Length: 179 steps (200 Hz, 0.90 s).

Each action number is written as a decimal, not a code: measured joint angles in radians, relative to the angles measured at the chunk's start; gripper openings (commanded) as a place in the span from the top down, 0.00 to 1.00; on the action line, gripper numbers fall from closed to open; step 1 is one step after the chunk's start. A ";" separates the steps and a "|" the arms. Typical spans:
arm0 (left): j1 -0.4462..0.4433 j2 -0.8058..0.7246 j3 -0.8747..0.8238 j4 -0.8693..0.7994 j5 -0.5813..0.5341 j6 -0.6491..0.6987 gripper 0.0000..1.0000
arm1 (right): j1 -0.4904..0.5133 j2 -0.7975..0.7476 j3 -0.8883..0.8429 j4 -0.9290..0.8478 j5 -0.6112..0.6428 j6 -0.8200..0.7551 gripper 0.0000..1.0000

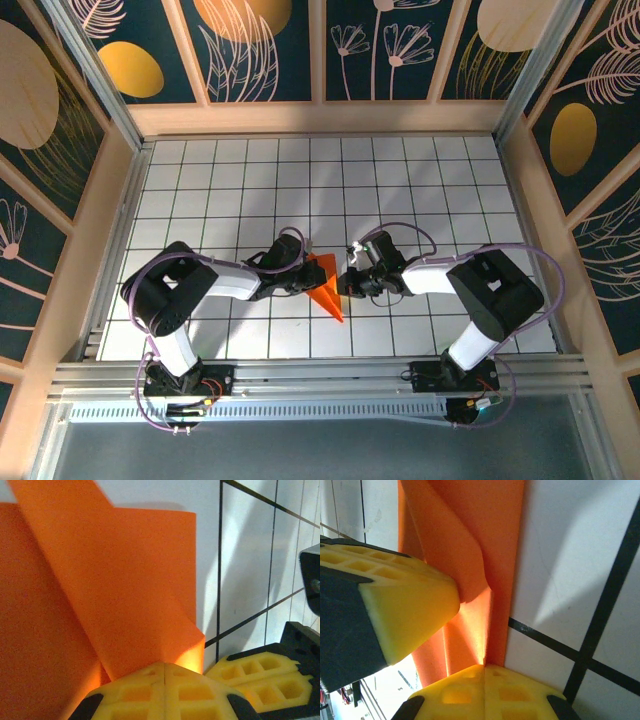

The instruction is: Fold a paper plane with a square sheet of paper (fold left side to right side)

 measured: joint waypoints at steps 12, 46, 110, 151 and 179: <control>0.000 0.000 0.000 0.001 -0.001 0.000 0.98 | 0.001 0.000 0.000 0.000 0.000 -0.002 1.00; 0.000 0.000 -0.002 0.004 -0.011 0.000 1.00 | 0.002 0.000 0.001 0.000 0.000 -0.002 1.00; 0.000 0.000 -0.010 0.018 -0.015 0.000 1.00 | 0.010 -0.007 0.016 -0.030 0.014 -0.002 0.92; 0.000 0.000 -0.011 0.021 -0.016 0.000 1.00 | 0.021 -0.042 0.030 -0.078 0.045 0.001 0.78; 0.000 0.000 -0.013 0.026 -0.018 0.000 1.00 | 0.017 -0.100 0.034 -0.109 0.055 -0.002 0.70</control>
